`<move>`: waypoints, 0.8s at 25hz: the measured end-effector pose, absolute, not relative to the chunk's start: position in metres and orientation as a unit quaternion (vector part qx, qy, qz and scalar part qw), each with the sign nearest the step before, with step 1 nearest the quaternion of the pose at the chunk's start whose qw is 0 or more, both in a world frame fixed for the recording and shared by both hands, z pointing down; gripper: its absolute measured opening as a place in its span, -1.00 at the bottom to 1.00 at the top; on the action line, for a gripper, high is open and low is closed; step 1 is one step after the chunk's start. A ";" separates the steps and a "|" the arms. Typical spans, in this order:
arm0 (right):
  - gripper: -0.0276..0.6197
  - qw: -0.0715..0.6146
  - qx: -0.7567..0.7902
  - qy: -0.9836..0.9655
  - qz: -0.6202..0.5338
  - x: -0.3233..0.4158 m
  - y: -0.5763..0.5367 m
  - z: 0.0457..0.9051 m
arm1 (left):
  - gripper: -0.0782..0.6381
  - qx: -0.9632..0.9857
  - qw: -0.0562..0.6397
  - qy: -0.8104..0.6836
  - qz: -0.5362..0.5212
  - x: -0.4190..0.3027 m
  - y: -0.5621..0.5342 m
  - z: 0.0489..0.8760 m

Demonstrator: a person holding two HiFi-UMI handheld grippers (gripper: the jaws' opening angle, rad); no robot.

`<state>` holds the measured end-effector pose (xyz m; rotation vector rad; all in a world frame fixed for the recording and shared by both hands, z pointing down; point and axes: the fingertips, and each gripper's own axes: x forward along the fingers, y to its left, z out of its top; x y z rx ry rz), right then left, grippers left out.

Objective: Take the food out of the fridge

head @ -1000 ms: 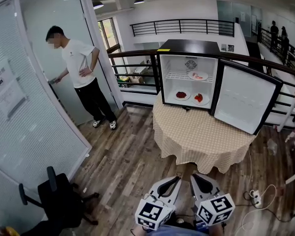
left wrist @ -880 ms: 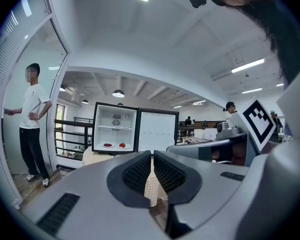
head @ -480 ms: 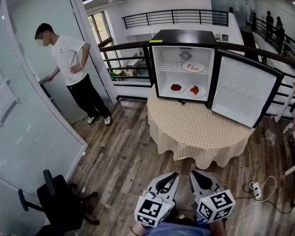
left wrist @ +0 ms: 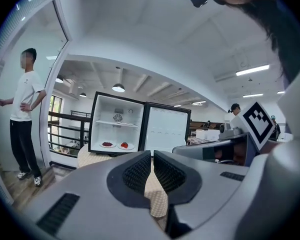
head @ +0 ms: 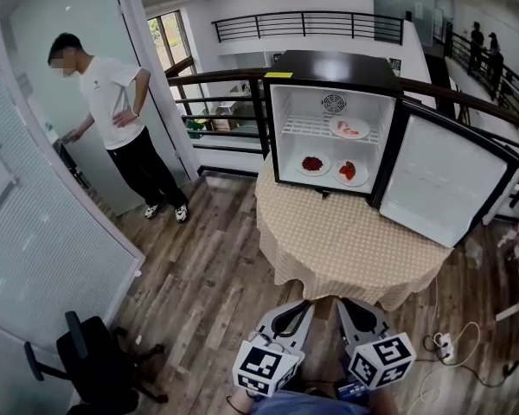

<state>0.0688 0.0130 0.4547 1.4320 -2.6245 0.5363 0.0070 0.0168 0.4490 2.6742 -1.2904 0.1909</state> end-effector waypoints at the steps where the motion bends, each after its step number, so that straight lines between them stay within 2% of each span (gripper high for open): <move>1: -0.84 0.051 0.471 -0.863 0.176 0.068 0.003 0.454 | -0.70 0.896 0.080 -0.431 0.062 0.005 0.004 0.446; 20: -0.84 0.054 0.527 -0.827 0.188 0.055 -0.155 0.444 | -0.70 0.923 0.068 -0.373 0.068 -0.007 -0.163 0.431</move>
